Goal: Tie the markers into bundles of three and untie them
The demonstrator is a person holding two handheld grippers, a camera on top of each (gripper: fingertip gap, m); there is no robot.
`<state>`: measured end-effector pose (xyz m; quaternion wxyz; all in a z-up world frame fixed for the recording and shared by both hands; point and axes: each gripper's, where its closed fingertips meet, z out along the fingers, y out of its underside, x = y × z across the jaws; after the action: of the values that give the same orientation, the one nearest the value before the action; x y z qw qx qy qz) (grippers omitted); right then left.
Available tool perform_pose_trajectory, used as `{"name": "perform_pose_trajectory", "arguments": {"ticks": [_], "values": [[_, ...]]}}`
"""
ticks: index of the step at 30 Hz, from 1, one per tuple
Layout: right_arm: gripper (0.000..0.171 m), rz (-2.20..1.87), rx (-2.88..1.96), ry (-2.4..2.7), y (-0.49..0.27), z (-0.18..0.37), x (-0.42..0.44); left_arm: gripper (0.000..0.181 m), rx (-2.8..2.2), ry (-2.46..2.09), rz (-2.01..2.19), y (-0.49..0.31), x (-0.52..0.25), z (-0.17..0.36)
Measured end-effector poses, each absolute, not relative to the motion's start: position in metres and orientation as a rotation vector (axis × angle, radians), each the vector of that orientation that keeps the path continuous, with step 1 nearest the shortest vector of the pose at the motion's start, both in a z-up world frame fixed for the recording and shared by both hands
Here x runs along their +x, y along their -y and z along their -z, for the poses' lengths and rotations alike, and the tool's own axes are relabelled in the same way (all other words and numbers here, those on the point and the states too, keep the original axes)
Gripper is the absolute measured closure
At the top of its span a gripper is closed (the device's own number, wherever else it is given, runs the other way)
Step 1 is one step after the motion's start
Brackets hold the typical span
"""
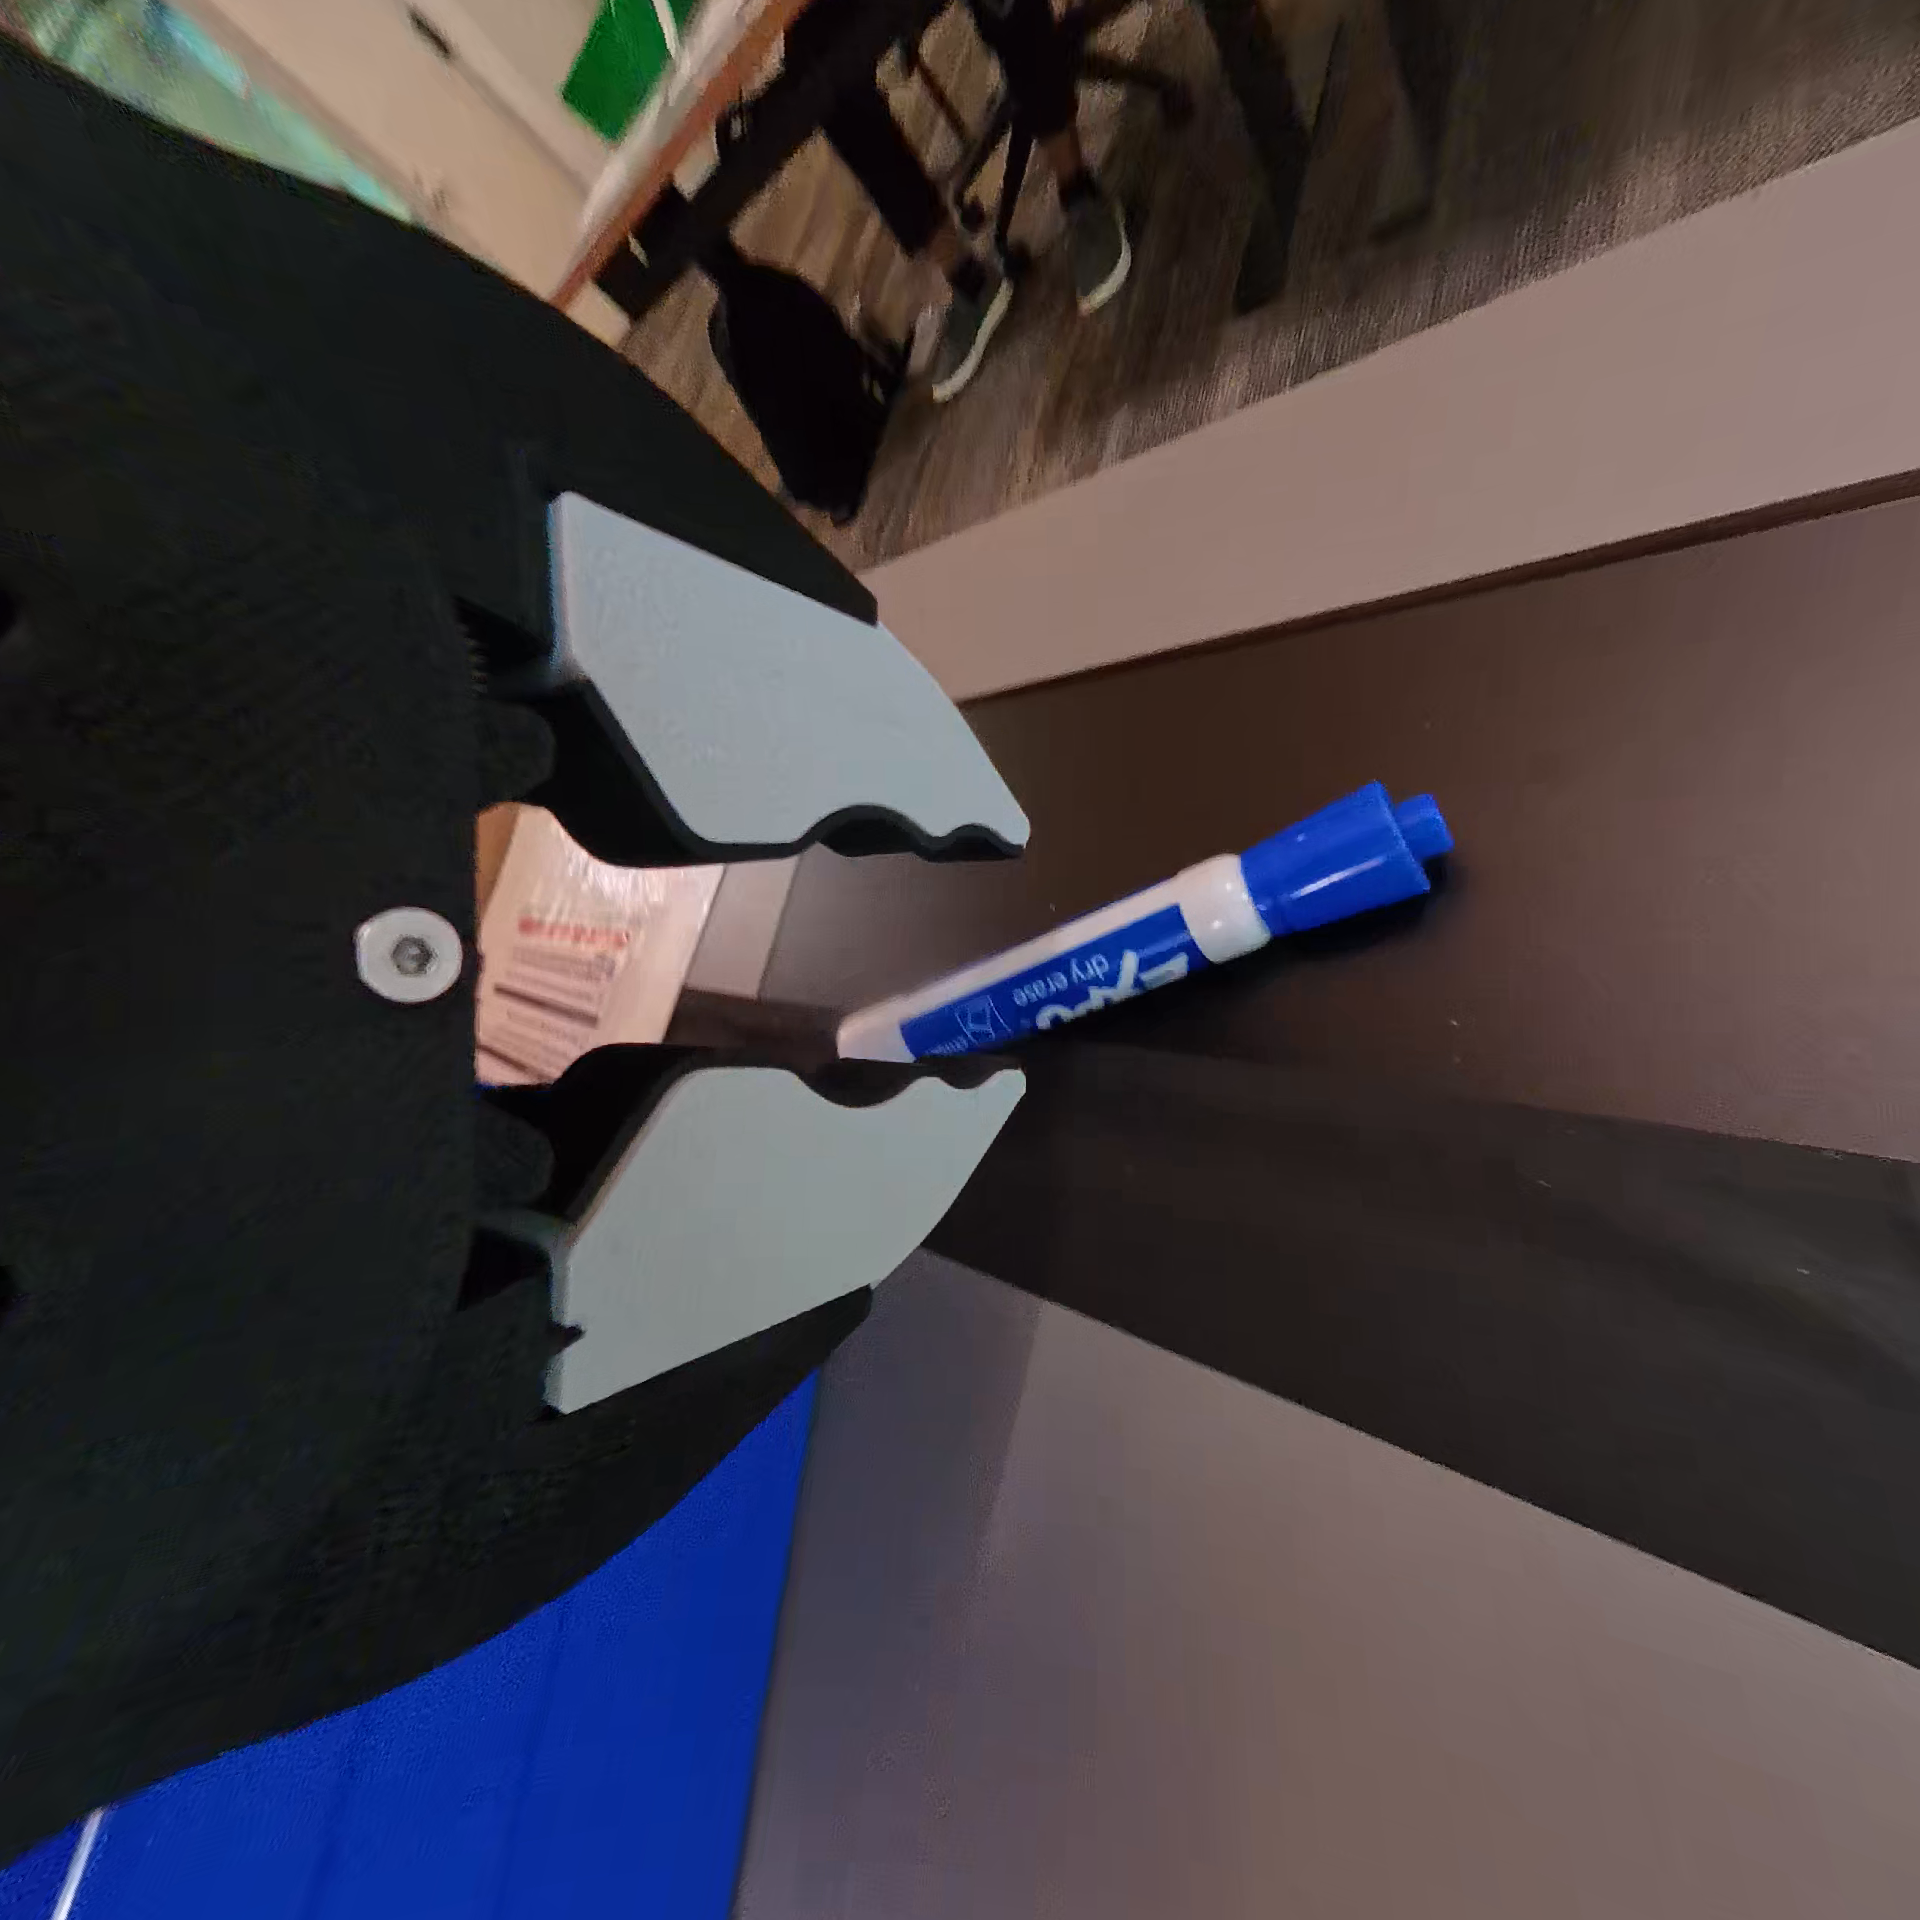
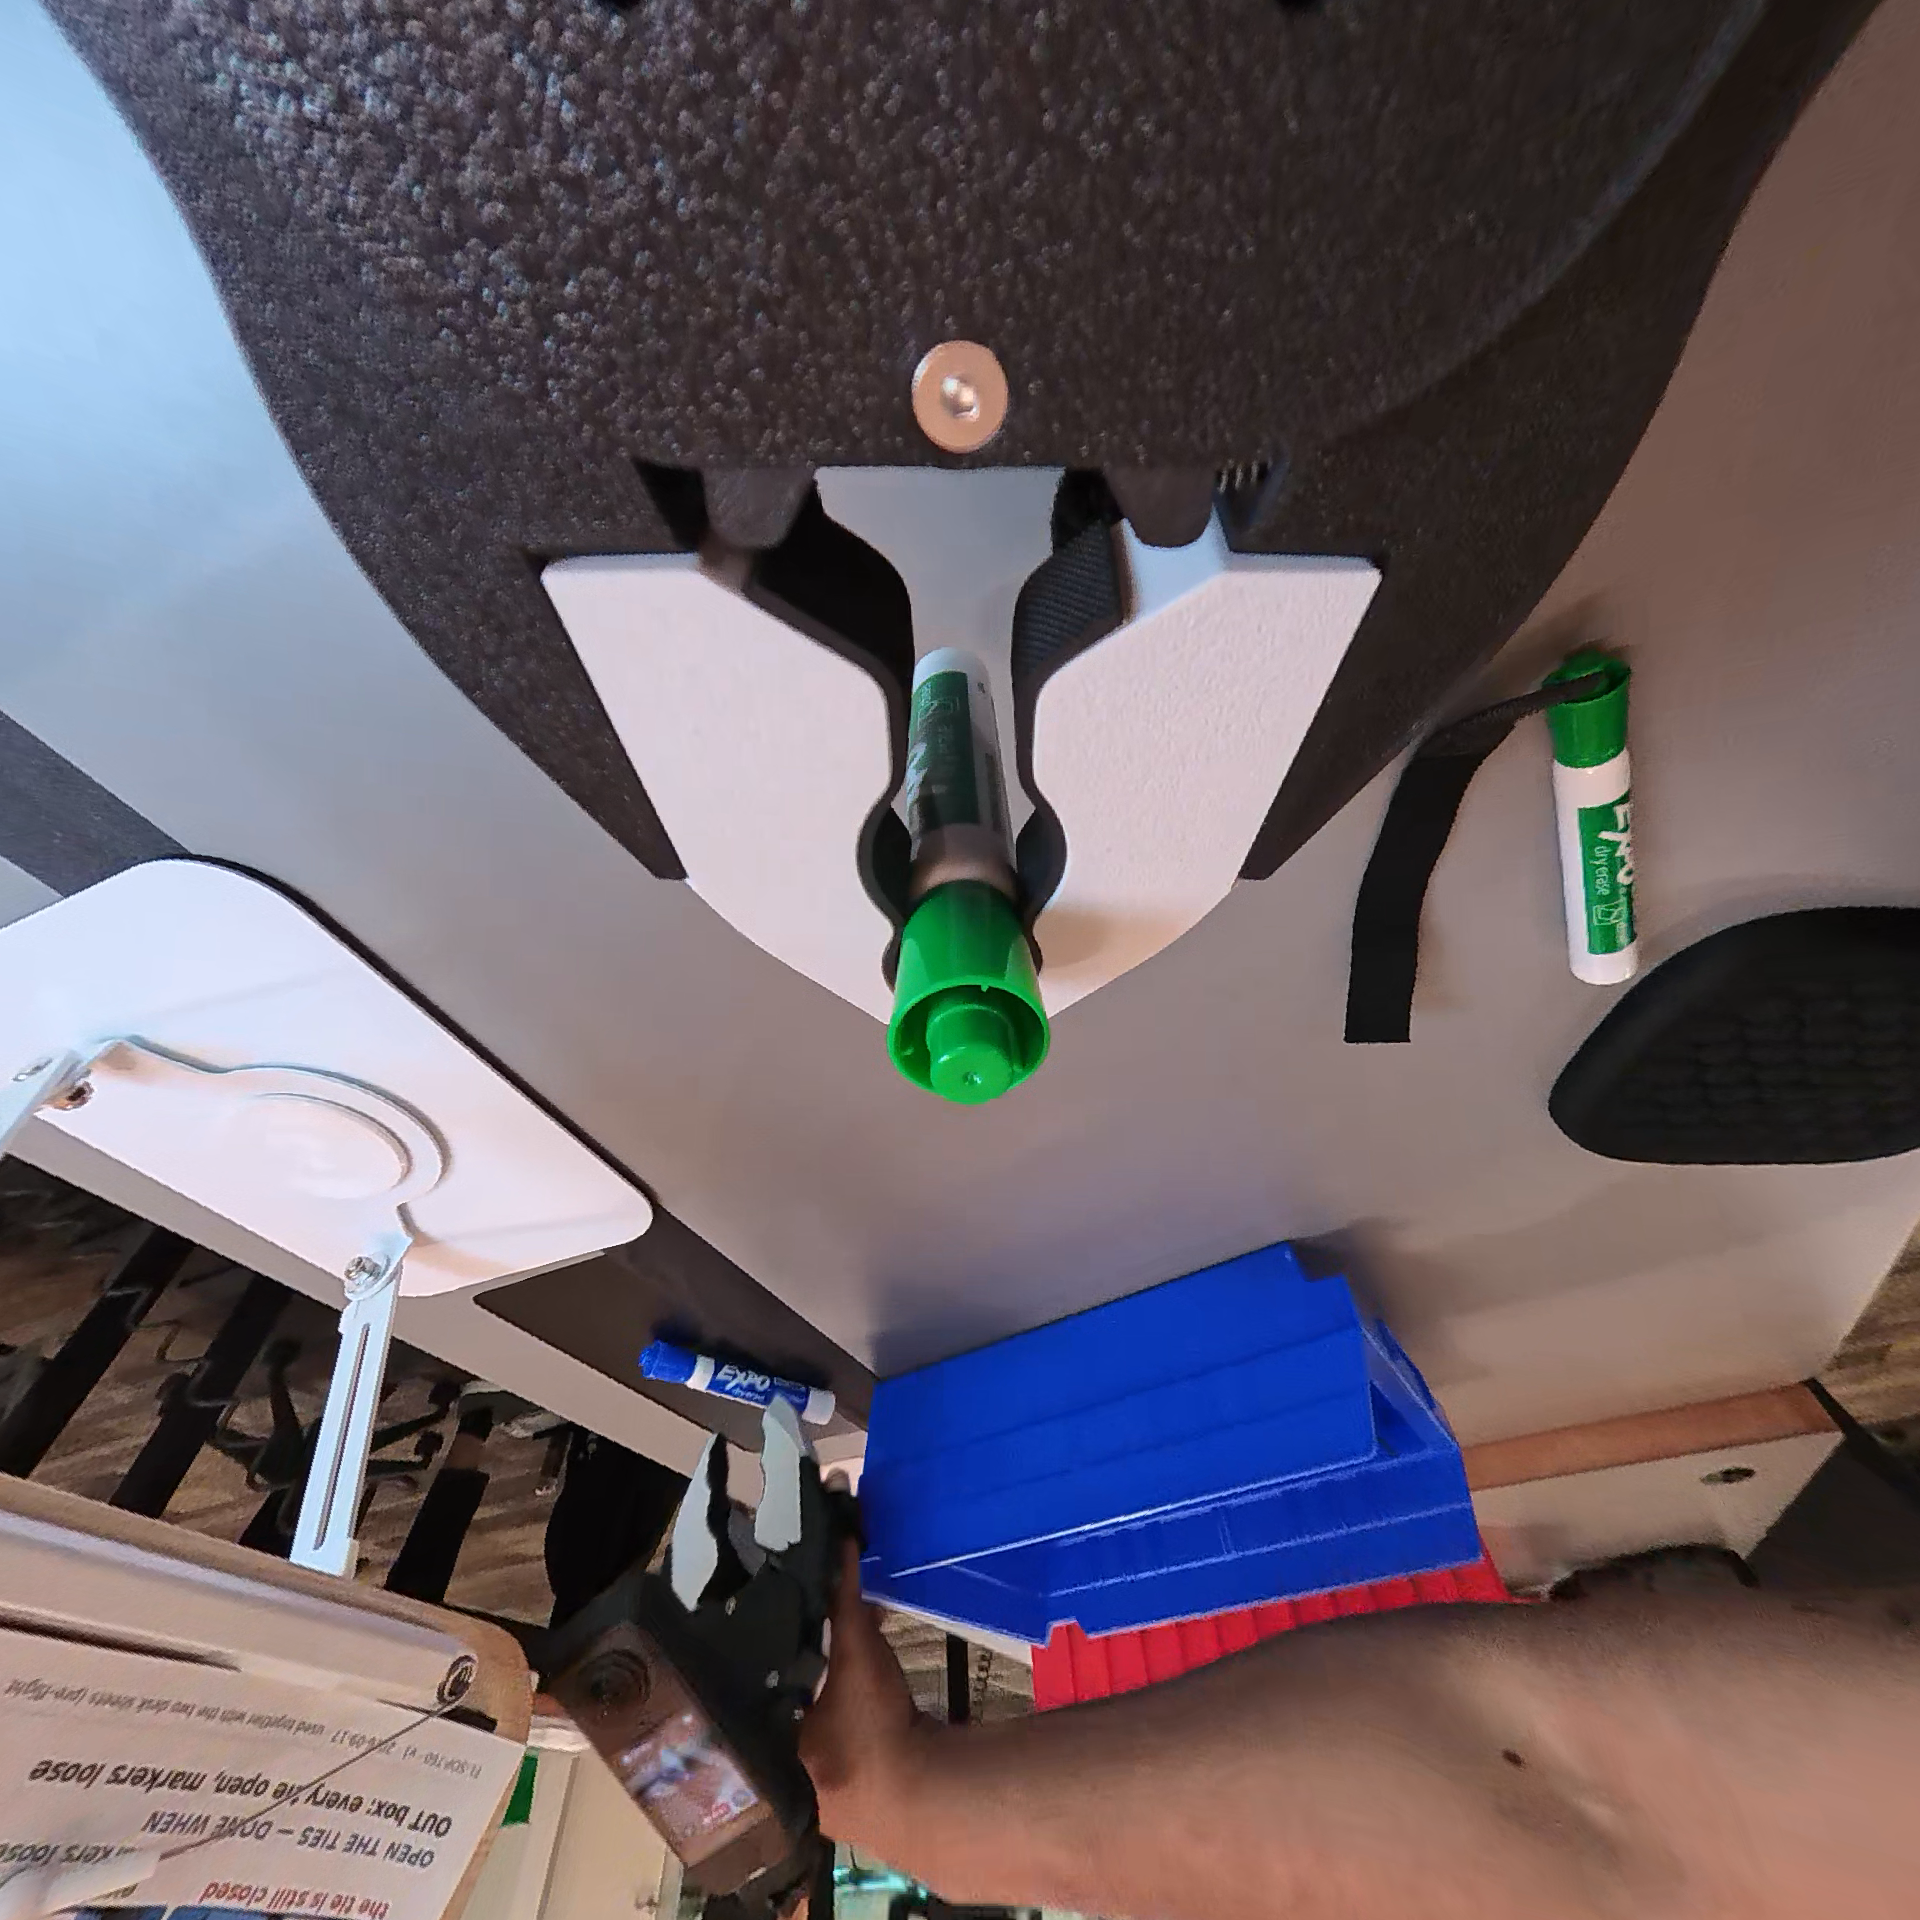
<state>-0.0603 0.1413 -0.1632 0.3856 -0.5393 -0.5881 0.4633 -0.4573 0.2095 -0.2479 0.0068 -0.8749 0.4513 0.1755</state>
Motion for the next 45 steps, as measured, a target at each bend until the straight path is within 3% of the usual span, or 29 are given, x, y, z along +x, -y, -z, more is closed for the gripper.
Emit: {"name": "perform_pose_trajectory", "arguments": {"ticks": [8, 15, 20, 24, 27, 34, 39, 45], "values": [[0.156, -1.212, -1.391, 1.504, -0.139, 0.168, -0.062, 0.138, -2.788, -1.479, -0.428, -0.215, -0.467, 0.264], [0.156, -1.221, -1.411, 1.507, -0.14, 0.173, -0.062, 0.162, -2.928, -1.38, -0.32, -0.209, -0.465, 0.27], [0.156, -1.21, -1.398, 1.503, -0.141, 0.169, -0.06, 0.162, -2.803, -1.6, -0.518, -0.198, -0.454, 0.264], [0.156, -1.19, -1.397, 1.488, -0.144, 0.166, -0.058, 0.162, -2.497, -1.638, -0.635, -0.208, -0.422, 0.23], [0.156, -1.186, -1.399, 1.479, -0.145, 0.165, -0.058, 0.163, -2.32, -1.489, -0.558, -0.211, -0.382, 0.194], [0.156, -1.202, -1.343, 1.436, -0.14, 0.156, -0.059, 0.163, -1.861, -0.908, 0.189, -0.165, -0.176, 0.119], [0.156, -1.265, -1.268, 1.401, -0.129, 0.152, -0.062, 0.163, -1.725, -0.727, 0.445, -0.121, -0.089, 0.148], [0.156, -1.352, -1.275, 1.422, -0.11, 0.165, -0.075, 0.163, -1.839, -0.753, 0.567, -0.103, -0.069, 0.202]]}}
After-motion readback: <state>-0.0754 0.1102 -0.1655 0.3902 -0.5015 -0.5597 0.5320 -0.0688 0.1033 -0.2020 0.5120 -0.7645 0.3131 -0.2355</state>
